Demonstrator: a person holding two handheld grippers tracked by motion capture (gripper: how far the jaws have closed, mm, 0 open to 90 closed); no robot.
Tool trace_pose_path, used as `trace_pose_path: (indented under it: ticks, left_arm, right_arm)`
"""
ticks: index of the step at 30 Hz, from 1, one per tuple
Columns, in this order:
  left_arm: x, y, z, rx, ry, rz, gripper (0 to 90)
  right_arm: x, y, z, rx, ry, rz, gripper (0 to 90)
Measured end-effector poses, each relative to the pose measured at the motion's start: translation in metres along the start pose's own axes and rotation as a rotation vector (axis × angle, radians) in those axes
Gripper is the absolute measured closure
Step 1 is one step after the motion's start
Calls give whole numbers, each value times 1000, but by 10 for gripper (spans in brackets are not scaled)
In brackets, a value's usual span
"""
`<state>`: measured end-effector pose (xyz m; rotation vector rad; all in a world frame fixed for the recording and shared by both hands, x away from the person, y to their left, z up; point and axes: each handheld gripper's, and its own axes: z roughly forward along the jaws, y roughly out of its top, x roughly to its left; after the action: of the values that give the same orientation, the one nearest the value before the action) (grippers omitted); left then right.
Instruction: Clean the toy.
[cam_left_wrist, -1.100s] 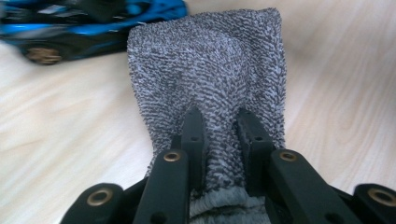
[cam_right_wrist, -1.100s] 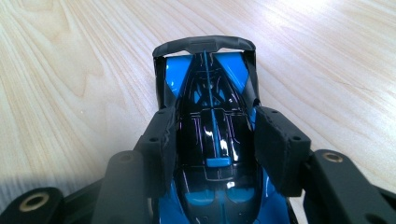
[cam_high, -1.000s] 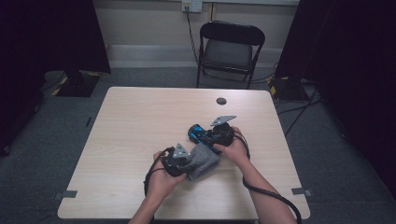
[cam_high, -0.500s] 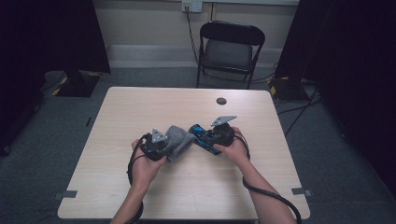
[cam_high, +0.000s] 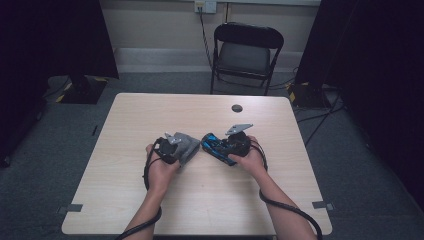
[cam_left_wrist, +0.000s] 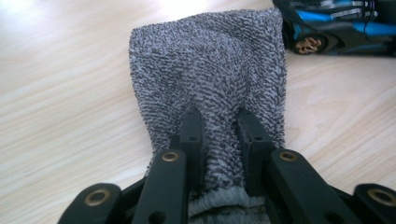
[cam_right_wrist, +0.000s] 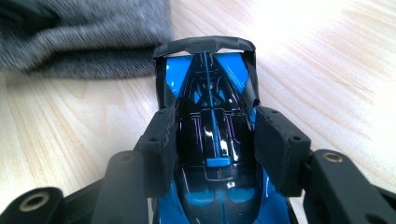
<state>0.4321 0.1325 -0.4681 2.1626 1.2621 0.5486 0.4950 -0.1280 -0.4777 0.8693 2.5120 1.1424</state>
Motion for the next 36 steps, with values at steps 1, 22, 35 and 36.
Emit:
trace_pose_path:
  ticks: [1, 22, 35, 36]
  left_arm:
    - [-6, 1, 3, 6, -11, 15, 751]
    - [-42, -16, -8, -14, -145, 63, 755]
    - [-61, -19, -11, -39, -194, 75, 754]
    - [-63, -19, -11, -44, -204, 71, 754]
  right_arm:
    - [0, 0, 0, 0, -3, -4, 500]
    - [2, 2, 0, 17, -12, -5, 499]
    - [3, 2, 0, 23, -17, -1, 499]
    - [3, 2, 0, 23, -17, -1, 499]
